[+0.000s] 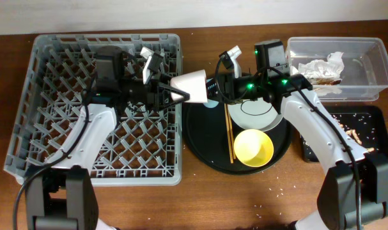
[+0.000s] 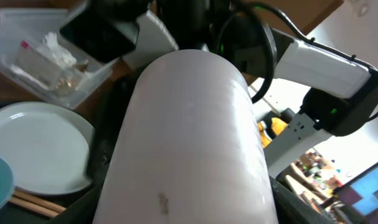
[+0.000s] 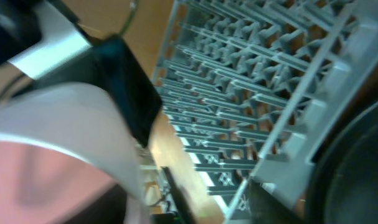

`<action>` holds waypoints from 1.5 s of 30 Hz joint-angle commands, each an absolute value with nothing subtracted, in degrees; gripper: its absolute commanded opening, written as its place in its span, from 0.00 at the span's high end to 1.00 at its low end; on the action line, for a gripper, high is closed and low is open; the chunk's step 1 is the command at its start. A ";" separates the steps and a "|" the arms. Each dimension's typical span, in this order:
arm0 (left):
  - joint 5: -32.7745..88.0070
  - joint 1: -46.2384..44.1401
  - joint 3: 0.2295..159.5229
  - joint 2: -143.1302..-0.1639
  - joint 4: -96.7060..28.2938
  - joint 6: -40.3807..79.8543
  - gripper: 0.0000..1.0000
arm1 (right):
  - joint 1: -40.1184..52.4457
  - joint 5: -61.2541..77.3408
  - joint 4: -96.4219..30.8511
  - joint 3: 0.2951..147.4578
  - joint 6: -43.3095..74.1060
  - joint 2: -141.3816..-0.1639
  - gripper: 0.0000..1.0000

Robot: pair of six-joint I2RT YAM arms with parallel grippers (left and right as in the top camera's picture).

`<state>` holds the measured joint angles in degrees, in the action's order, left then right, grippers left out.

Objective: Sort waste into correct bins and load items into the dishwasher rack
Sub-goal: 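Place the pink cup upside down in the rack with the left gripper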

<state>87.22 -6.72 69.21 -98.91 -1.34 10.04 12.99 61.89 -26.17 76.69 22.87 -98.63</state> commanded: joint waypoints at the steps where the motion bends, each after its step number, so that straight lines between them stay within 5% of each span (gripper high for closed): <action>1: 81.08 -3.31 70.35 -98.35 -0.45 16.97 0.48 | 12.23 51.83 -28.01 76.29 22.81 -98.83 0.01; 5: 69.52 -0.93 73.87 -97.32 -7.53 16.71 0.48 | 11.57 33.04 -38.94 77.47 21.21 -98.70 0.01; 12: 17.87 -8.51 95.92 -94.39 -58.98 -0.30 0.48 | 5.41 18.65 -53.08 83.68 16.27 -95.92 0.01; 19: 3.99 -17.56 97.76 -95.02 -83.50 7.31 0.48 | 4.43 11.94 -58.19 83.68 16.32 -95.85 0.01; 24: -1.23 -22.96 86.89 -95.02 -81.82 15.49 0.51 | 4.47 11.97 -58.52 83.68 16.32 -95.88 0.01; 30: -0.89 -23.64 73.84 -95.13 -65.76 15.44 0.51 | 4.49 12.03 -58.59 83.68 16.34 -95.88 0.01; 35: -0.89 -23.64 73.41 -95.18 -63.44 15.42 0.08 | 4.97 14.41 -57.58 83.68 16.56 -95.92 0.01; 40: -0.67 -23.57 80.77 -95.11 -65.60 15.42 0.08 | 9.85 14.50 -46.83 83.68 22.22 -96.95 0.05; 45: 1.56 -23.40 89.52 -95.04 -59.83 15.44 0.05 | 14.76 12.03 -35.62 83.68 31.03 -104.05 0.22</action>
